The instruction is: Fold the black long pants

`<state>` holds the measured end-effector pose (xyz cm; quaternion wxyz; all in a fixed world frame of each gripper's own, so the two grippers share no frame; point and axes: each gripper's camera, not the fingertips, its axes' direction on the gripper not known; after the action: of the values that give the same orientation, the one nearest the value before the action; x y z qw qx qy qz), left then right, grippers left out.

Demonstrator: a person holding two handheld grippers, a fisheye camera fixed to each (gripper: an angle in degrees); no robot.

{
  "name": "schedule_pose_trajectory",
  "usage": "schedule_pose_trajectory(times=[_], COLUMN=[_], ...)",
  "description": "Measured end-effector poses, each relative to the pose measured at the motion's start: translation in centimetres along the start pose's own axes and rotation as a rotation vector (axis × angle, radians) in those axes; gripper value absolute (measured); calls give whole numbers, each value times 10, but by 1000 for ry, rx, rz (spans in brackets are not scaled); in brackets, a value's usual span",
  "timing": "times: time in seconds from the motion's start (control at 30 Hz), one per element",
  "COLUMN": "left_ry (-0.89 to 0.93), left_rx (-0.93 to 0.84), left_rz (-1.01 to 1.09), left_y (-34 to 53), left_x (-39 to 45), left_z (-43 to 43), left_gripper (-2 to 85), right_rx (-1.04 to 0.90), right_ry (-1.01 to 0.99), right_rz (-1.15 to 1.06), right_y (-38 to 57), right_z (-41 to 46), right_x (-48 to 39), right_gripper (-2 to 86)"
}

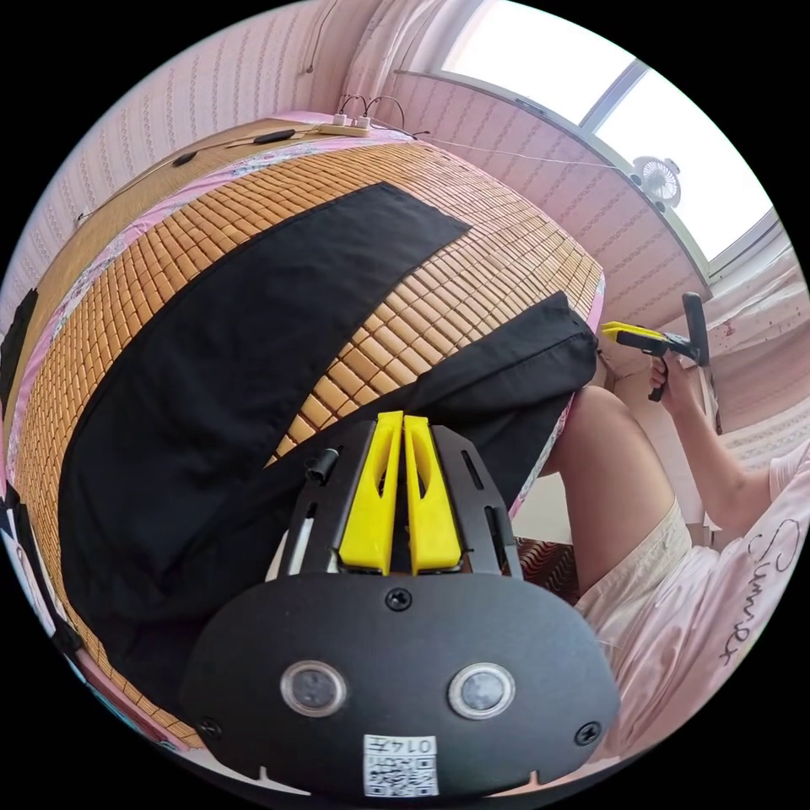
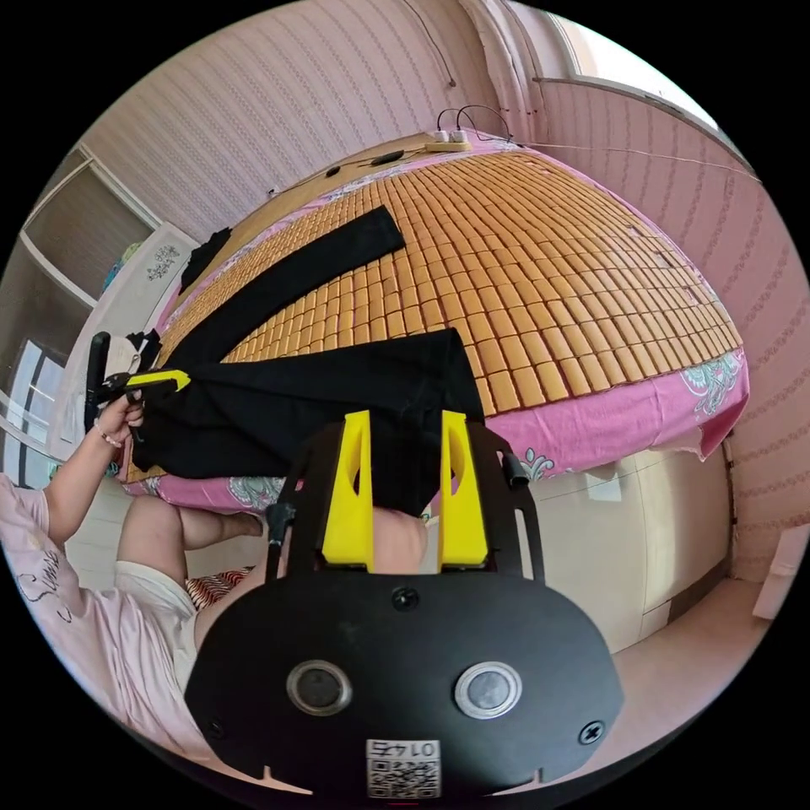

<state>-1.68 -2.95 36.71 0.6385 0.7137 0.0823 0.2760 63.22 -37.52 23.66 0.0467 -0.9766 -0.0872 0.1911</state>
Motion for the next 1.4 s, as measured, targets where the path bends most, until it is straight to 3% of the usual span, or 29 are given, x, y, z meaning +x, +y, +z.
schedule_pose_trajectory(times=[0.17, 0.33, 0.47, 0.57, 0.73, 0.97, 1.17, 1.3, 1.4], left_ry=[-23, -42, 18, 34, -63, -124, -60, 0, 18], left_rx=[8, 50, 155, 200, 118, 117, 12, -25, 64], left_rz=[16, 124, 202, 121, -36, -10, -37, -137, -203], left_y=[8, 22, 29, 17, -4, 45, 122, 152, 173], left_x=[8, 26, 38, 30, 7, 13, 24, 13, 1], left_z=[-6, -28, -62, -66, -32, -64, -77, -77, -111], left_gripper=[-10, -10, -9, -7, 21, 38, 20, 20, 19], right_rx=[-112, 130, 255, 185, -40, -50, -175, -246, -128], right_ry=[9, -172, -193, -92, 118, 77, 238, 226, 256], right_rz=[-15, 7, -83, -158, -74, -55, -88, -65, -149], right_y=[-15, 7, -5, -60, -156, -122, -74, -88, -118], right_z=[37, -47, -116, -110, 1, 12, 32, 26, 9], right_x=[-9, -20, -35, -40, -18, -39, -59, -62, -88], right_gripper=[37, 2, -5, -3, 62, 58, -1, -4, -3])
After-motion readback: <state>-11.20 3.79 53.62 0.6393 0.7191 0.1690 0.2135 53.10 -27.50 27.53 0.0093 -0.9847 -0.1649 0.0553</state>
